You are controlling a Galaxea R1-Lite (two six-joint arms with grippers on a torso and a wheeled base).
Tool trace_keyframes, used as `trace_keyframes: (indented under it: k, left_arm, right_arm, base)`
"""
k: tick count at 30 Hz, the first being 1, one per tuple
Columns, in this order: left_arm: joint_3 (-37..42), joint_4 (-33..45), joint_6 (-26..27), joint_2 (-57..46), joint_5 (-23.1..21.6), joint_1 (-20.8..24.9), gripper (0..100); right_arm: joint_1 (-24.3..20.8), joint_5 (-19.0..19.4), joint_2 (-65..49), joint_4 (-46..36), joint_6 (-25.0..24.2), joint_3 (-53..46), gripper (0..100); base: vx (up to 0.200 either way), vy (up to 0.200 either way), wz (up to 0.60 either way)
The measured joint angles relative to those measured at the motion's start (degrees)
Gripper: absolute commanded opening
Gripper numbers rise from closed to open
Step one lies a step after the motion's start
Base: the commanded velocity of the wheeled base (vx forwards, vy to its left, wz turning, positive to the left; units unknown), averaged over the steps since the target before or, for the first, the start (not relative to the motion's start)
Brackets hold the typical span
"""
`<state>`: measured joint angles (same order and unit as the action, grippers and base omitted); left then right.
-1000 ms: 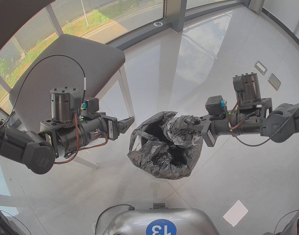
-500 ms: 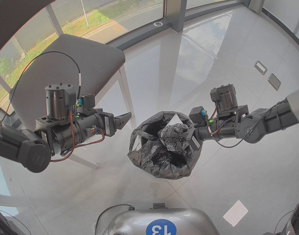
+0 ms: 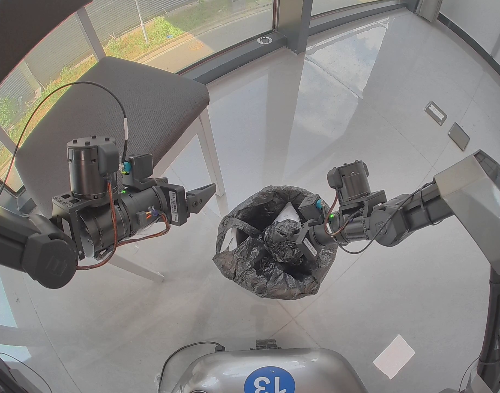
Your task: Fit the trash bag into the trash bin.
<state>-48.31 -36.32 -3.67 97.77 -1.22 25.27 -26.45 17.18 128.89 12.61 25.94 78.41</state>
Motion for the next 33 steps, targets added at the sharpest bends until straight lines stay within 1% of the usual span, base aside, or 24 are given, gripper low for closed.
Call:
trace_keyframes:
  k: [7,11,12,23,33]
  left_arm:
    - [-0.06,0.06,0.09,-0.44,-0.01,-0.13,100]
    - [-0.26,0.27,1.24,-0.85,-0.06,-0.13,100]
    - [-0.26,0.30,1.33,-0.96,-0.06,-0.16,100]
    - [-0.04,0.60,1.44,-1.60,-0.48,-1.11,100]
    - [0.13,0.49,1.49,-2.32,-0.48,-2.06,100]
  right_arm:
    - [0.44,-0.02,3.06,-0.02,-0.09,1.83,0]
    - [0.80,0.00,3.36,-0.02,0.00,1.96,0]
    - [0.96,0.00,3.33,0.04,0.00,1.96,100]
    - [2.45,-0.07,1.95,0.17,-0.11,1.41,100]
    - [3.15,-0.13,-2.66,0.22,-0.84,-0.77,100]
  base:
    - [0.000,0.000,0.00]
    - [0.000,0.000,0.00]
    - [0.000,0.000,0.00]
    - [0.000,0.000,0.00]
    - [0.000,0.000,0.00]
